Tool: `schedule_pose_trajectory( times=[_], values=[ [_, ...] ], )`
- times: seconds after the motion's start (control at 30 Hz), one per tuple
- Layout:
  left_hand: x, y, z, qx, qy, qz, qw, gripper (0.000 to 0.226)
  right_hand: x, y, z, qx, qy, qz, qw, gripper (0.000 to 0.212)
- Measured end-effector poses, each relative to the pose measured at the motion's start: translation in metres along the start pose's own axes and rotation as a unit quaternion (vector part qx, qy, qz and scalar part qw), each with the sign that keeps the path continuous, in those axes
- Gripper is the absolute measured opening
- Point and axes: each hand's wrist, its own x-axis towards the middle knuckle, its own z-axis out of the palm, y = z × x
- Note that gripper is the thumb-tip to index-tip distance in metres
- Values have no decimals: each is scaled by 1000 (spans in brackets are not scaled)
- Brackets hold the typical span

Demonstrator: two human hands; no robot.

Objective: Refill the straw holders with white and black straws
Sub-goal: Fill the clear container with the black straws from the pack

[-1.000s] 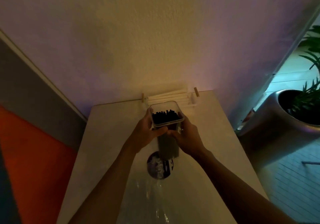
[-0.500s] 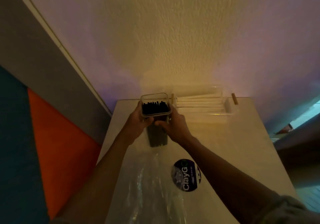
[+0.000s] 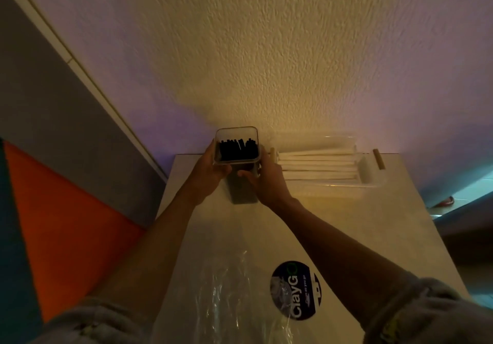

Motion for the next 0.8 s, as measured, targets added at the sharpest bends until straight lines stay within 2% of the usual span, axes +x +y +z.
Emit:
schedule_pose_trajectory(
  times=[0.17, 0.4, 0.8],
  values=[
    [19, 4, 1, -11, -15, 15, 1000, 63, 17, 12, 1, -16, 8, 7, 1000, 66],
    [40, 8, -1, 36, -16, 31, 999, 61, 40, 22, 0, -39, 2, 7, 999, 64],
    [62, -2, -5, 55, -9, 15, 998, 64, 55, 32, -2, -44, 0, 10, 999, 65]
  ],
)
